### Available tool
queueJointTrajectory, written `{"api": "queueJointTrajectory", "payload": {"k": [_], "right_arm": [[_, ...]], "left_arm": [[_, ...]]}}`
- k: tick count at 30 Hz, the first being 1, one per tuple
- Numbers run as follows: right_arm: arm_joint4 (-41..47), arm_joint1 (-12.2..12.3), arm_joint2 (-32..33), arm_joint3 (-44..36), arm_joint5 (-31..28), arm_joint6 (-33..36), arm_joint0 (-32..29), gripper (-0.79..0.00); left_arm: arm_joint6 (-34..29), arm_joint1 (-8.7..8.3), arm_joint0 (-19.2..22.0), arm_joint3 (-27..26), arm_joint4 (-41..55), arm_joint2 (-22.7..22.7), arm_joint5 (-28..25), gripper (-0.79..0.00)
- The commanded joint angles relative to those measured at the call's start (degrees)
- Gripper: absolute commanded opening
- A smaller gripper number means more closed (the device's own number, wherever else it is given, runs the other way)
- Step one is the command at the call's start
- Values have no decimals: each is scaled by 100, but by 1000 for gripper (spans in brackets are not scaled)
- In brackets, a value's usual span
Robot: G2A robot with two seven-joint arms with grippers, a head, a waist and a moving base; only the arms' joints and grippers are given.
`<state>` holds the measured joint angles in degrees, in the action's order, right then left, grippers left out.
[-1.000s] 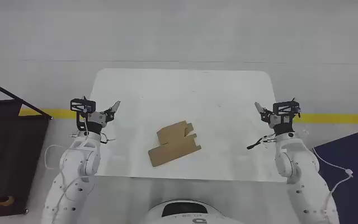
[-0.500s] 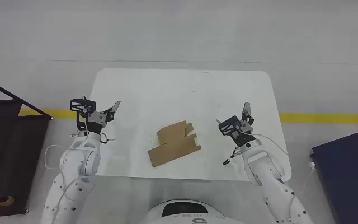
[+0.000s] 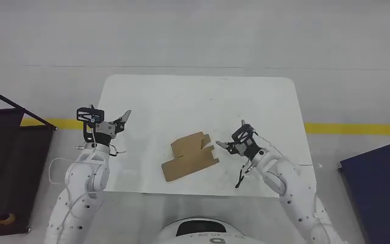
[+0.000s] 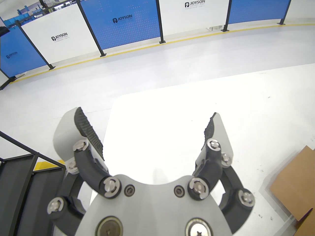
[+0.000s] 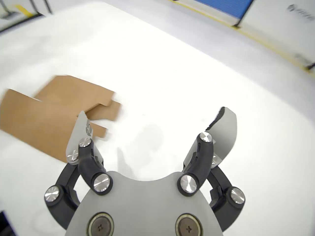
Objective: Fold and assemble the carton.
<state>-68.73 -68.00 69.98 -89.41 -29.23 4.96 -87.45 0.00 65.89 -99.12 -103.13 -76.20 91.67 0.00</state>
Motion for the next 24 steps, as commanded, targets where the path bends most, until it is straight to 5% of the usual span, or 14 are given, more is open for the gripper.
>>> {"api": "queueJointTrajectory", "payload": {"k": [1,5,9,10,15,24], "right_arm": [[1138,-17,-134,494,-886,451,301,0],[2251,-62,-383,1406,-1498,1327,937,0],[2841,-109,-563,1929,-1968,1400,1274,-3],[2894,-118,-611,2047,-2022,1447,1362,-68],[2557,-183,-953,2393,-1935,1685,1782,-188],[2326,-211,-1157,2736,-2140,1530,2061,-271]], "left_arm": [[0,0,0,0,0,0,0,0],[0,0,0,0,0,0,0,0],[0,0,0,0,0,0,0,0],[0,0,0,0,0,0,0,0],[0,0,0,0,0,0,0,0],[0,0,0,0,0,0,0,0]]}}
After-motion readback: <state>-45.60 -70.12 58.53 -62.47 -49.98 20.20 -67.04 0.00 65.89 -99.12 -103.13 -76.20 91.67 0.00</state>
